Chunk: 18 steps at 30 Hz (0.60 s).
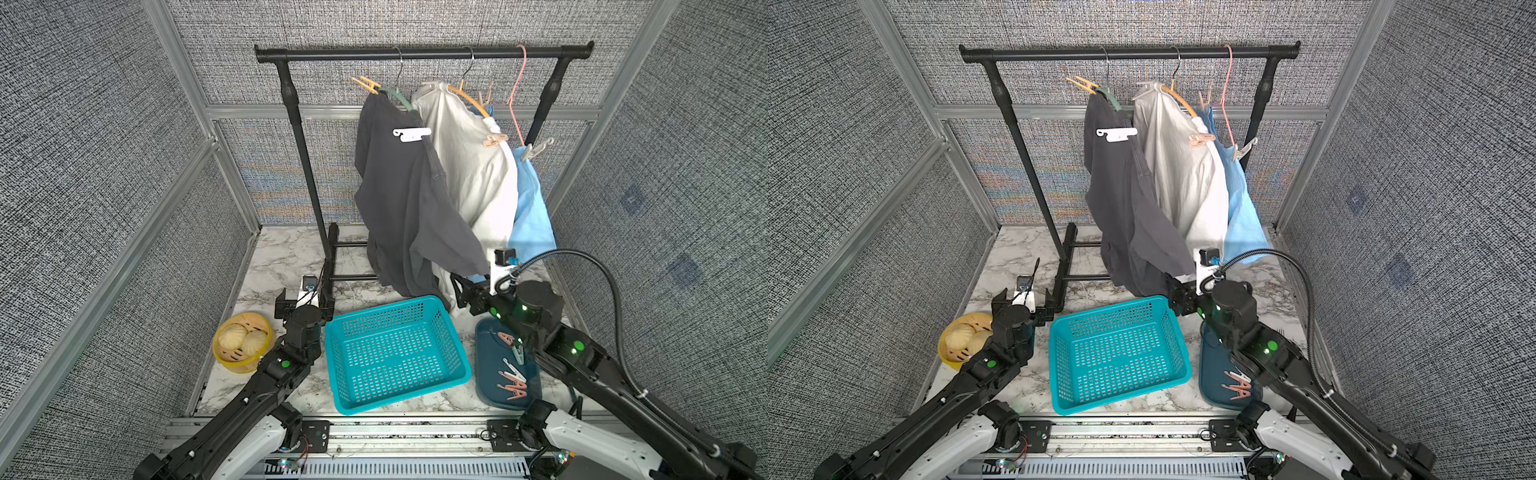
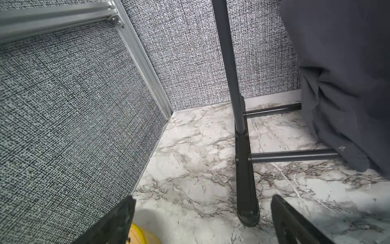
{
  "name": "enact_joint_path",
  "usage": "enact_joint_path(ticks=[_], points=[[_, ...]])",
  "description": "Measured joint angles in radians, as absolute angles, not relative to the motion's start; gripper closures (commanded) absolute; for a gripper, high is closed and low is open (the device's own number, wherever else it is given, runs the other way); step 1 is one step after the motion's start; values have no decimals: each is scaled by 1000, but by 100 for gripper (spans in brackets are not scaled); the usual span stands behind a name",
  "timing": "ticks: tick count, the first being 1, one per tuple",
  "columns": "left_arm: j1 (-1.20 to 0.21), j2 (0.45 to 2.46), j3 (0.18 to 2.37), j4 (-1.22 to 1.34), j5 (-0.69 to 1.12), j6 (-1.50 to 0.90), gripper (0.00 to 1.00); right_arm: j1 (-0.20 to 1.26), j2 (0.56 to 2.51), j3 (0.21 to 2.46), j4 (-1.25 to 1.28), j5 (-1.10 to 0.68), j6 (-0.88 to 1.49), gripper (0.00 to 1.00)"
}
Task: Use clothespins to secure the t-shirt on both sides of the hanger
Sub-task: Reset both arms
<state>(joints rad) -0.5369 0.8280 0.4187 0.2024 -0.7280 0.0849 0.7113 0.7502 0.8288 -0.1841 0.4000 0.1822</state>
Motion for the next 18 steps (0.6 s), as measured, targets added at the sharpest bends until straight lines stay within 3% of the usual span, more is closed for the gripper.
enact_joint_path(ticks=[7,18], points=[[-466,1012,394,430,-761,131,0,484,628,550,-58,575,24,9],[-366,1232,327,677,-705,73,0,65,842,365,205,465,66,7]])
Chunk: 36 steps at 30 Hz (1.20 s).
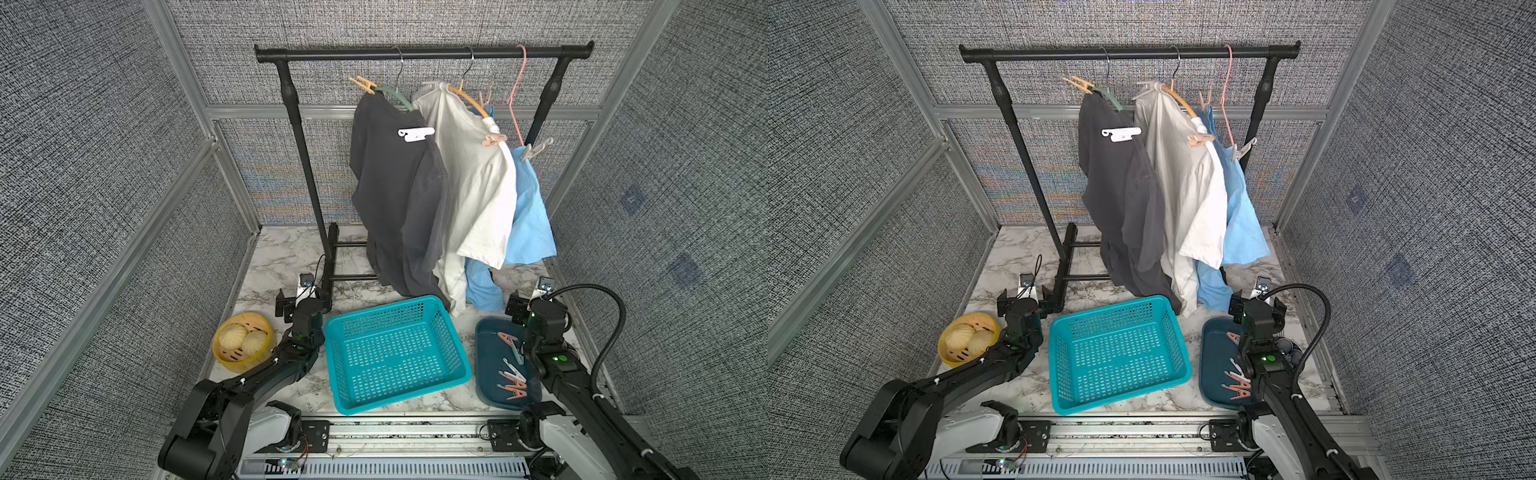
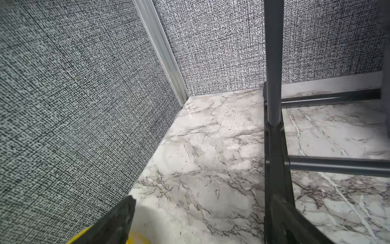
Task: Use clothespins to secure the t-shirt on both sides of the hanger
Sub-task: Reset both arms
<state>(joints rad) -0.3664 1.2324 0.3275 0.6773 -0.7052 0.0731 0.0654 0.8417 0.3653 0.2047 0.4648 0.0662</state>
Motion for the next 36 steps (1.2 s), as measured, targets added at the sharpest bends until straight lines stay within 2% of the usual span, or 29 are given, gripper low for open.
enact_joint_path(ticks=[5,12,22,31,36], points=[[-345,1370,328,802,-671,72,0,-18,1009,332,382,383,71,6],[-303,1522,326,980,-605,123,0,-30,1172,350,518,249,73,6],[-220,1502,361,967,-477,79,0,-26,1299,297,692,96,73,7],[-147,1550,377,919,-358,6,0,-10,1526,306,930,14,34,5],[-146,1552,373,926,-356,-5,0,-6,1516,357,892,1,28,1]])
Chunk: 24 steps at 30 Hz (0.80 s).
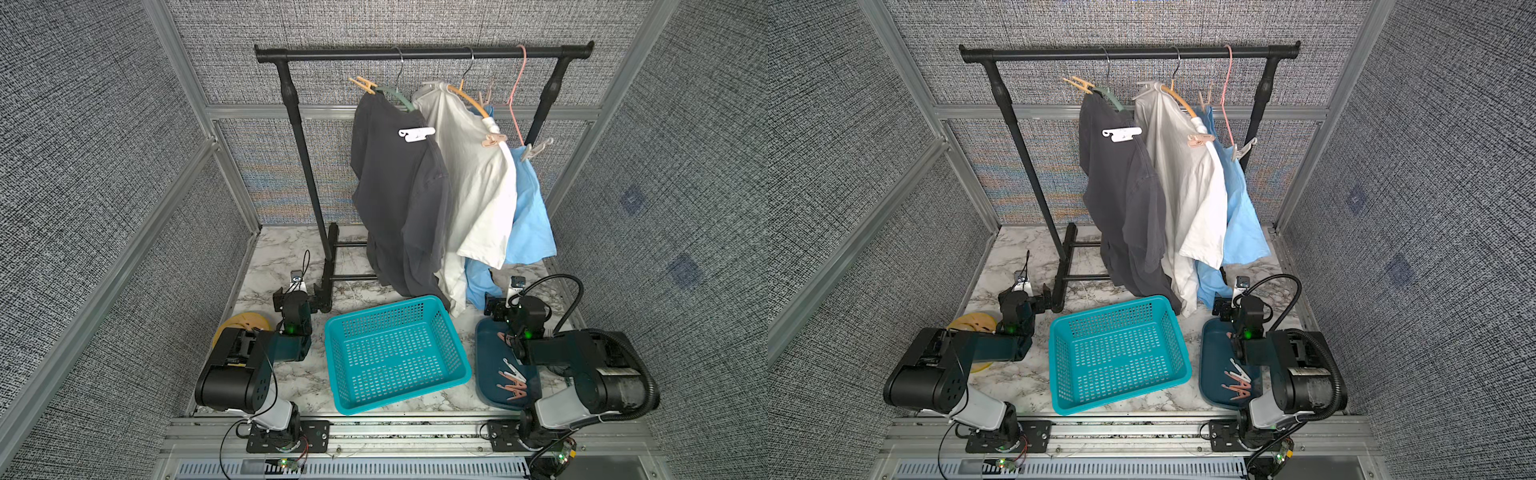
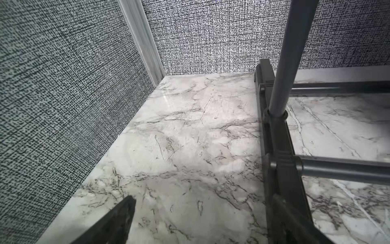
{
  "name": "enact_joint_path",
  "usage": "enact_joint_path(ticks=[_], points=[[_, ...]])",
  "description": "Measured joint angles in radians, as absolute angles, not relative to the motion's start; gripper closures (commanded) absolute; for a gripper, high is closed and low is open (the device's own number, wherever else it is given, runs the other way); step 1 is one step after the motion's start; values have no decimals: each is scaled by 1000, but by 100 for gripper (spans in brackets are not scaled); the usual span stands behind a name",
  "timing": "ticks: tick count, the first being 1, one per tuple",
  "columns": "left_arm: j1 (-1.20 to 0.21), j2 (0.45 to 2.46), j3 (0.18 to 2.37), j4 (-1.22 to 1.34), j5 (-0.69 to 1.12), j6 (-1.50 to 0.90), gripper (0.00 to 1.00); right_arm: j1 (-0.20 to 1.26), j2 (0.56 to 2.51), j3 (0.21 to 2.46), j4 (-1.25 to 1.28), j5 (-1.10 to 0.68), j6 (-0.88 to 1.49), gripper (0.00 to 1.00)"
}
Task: Use clothespins to secure the t-shirt on both sides of the hanger
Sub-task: Reset both arms
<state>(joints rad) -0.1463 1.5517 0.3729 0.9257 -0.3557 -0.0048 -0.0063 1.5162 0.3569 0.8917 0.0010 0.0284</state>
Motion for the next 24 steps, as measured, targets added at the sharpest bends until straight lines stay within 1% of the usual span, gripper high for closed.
enact_joint_path(ticks=[12,24], points=[[-146,1552,369,927,-355,-7,0,36,1520,385,837,64,8,1],[-146,1552,369,927,-355,-7,0,45,1526,392,833,93,-2,1]])
